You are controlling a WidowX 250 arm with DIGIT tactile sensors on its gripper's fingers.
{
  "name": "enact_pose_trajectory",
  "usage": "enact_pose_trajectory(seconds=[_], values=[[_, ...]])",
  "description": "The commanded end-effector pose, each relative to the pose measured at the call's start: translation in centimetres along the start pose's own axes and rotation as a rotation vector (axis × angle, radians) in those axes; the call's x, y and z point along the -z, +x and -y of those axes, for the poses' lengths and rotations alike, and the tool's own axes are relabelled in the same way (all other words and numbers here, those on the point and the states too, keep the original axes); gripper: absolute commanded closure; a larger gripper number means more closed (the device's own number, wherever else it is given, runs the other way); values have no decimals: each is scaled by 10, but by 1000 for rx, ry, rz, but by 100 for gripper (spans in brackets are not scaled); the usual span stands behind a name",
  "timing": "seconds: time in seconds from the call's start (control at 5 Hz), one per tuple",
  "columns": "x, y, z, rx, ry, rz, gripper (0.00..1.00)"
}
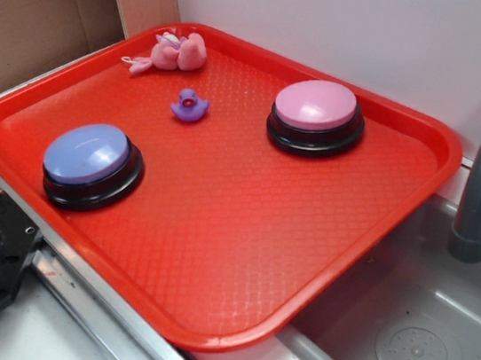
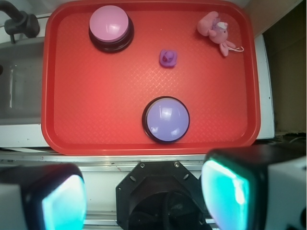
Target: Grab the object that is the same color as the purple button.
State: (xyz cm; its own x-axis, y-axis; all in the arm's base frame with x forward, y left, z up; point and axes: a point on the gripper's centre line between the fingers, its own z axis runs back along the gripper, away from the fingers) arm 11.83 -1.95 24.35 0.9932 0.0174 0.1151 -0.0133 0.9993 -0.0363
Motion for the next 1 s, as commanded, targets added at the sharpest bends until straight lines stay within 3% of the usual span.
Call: enact_pose_trajectory(seconds=[0.0,0.4,0.8], values=[[0,0,0,0,0,0,0],[20,45,-41,-231,120,5,0],[56,71,-73,-548,178,6,0]])
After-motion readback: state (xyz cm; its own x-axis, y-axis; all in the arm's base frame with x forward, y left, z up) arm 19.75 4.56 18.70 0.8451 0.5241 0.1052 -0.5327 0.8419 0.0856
